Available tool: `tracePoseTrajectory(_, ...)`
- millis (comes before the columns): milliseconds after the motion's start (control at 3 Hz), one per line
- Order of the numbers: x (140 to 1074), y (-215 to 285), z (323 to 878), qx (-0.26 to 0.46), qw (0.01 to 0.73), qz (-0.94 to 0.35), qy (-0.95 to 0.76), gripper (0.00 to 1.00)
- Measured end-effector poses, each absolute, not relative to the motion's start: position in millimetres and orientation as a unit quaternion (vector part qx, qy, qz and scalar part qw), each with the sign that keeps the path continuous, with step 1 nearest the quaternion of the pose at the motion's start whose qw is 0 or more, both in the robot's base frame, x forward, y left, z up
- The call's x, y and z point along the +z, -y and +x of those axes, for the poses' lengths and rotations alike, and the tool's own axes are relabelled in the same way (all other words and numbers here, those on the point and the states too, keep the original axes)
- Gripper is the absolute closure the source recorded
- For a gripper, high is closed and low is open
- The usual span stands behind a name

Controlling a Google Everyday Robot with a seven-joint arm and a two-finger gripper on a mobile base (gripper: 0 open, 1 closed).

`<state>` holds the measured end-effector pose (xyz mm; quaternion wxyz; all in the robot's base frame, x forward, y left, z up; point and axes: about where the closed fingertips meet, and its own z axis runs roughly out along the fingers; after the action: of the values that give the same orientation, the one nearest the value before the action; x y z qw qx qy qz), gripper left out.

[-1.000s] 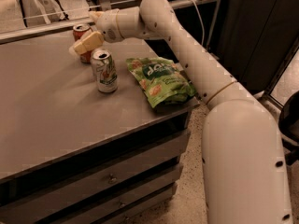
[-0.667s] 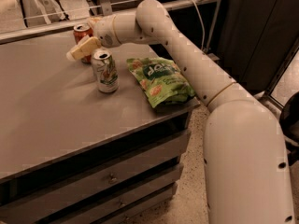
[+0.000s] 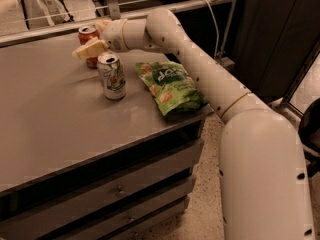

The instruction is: Knock coke can over

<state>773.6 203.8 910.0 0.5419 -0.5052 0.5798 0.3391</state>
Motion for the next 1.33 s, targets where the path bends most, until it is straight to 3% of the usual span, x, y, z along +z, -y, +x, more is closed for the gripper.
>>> tracePoseTrajectory(1000,914,-213,772,0.335,0.524,-0.522,-0.583,0.88)
tracePoseTrajectory(1333,939,-217,769,0.299,0.497,-0.559,-0.592,1.0)
